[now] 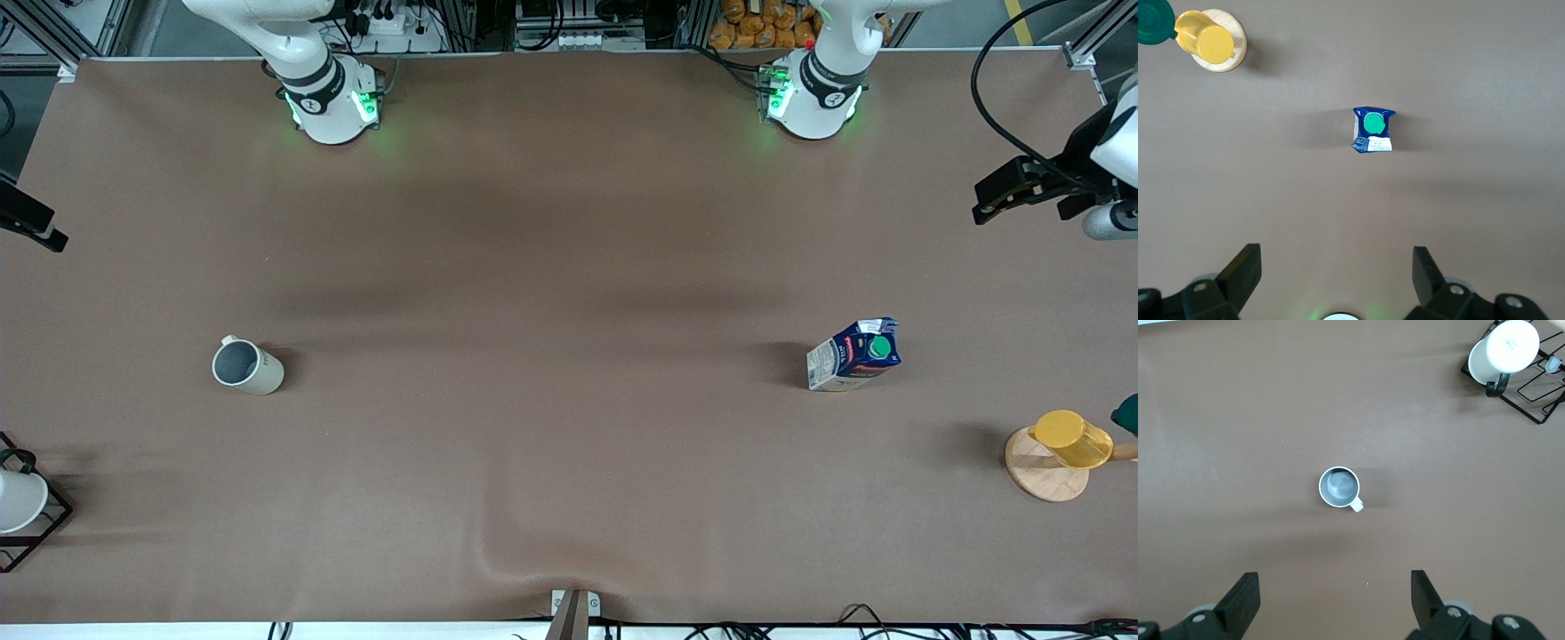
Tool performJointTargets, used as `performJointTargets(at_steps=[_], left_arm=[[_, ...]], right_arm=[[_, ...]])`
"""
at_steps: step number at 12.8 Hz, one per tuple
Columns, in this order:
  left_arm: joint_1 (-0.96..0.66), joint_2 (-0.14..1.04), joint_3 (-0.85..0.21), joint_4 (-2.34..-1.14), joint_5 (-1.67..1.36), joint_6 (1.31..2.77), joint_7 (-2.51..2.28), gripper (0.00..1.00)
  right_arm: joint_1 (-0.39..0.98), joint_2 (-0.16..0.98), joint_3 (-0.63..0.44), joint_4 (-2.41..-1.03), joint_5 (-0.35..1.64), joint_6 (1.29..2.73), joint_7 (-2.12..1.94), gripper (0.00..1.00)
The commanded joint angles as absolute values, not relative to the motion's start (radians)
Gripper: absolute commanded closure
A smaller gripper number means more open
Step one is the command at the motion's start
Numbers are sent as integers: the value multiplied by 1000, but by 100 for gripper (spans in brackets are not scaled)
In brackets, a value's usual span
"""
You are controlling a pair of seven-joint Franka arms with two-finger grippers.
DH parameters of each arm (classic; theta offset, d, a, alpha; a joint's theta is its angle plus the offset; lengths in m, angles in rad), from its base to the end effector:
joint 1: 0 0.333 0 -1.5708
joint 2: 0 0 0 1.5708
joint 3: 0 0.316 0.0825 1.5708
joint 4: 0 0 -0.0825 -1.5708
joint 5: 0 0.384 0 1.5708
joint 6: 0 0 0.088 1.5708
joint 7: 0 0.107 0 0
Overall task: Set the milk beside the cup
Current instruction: 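Move the left gripper to the milk carton while the right gripper approaches the mug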
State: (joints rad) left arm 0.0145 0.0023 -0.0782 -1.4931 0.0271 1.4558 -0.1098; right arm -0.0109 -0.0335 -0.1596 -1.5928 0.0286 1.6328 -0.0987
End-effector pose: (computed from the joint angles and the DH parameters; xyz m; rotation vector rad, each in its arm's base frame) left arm 0.5427 -0.0314 0.6496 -3.1100 -0.0757 0.0577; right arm 0.5429 -0.0921 0.6381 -3.1134 0.1131 -0.1199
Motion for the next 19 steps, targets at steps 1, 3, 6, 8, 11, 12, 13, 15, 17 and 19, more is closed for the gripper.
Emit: performJointTargets(at_steps=[1, 3, 6, 8, 11, 12, 13, 15, 17, 19], left_arm=[[18, -8, -83, -1490, 21, 1456, -100, 0], [21, 20, -80, -1489, 15, 1456, -97, 0], [26, 101, -78, -1491, -12, 1514, -106, 0], [23, 156, -77, -1496, -3, 1548, -109, 0], [26, 233, -77, -1564, 8, 1678, -106, 0], [23, 230, -78, -1621, 8, 1745, -106, 0], [28, 226, -81, -1678, 8, 1796, -106, 0], [26, 224, -84, -1735, 3, 1854, -106, 0], [22, 225, -86, -1759, 2, 1859, -106, 0], [23, 235, -86, -1782, 2, 1881, -107, 0]], right_arm=[[4, -37, -153, -1598, 11, 1626, -107, 0], [14, -37, -153, -1600, 12, 1626, -100, 0], [11, 6, -155, -1598, 17, 1624, -107, 0], [2, 38, -156, -1595, 20, 1629, -109, 0], [0, 147, -156, -1594, 23, 1632, -113, 0], [-9, 178, -156, -1594, 26, 1640, -127, 0], [-11, 222, -156, -1592, 37, 1653, -138, 0], [-11, 277, -156, -1597, 43, 1728, -164, 0], [-32, 330, -156, -1597, 49, 1773, -280, 0], [-49, 379, -156, -1597, 69, 1804, -310, 0]])
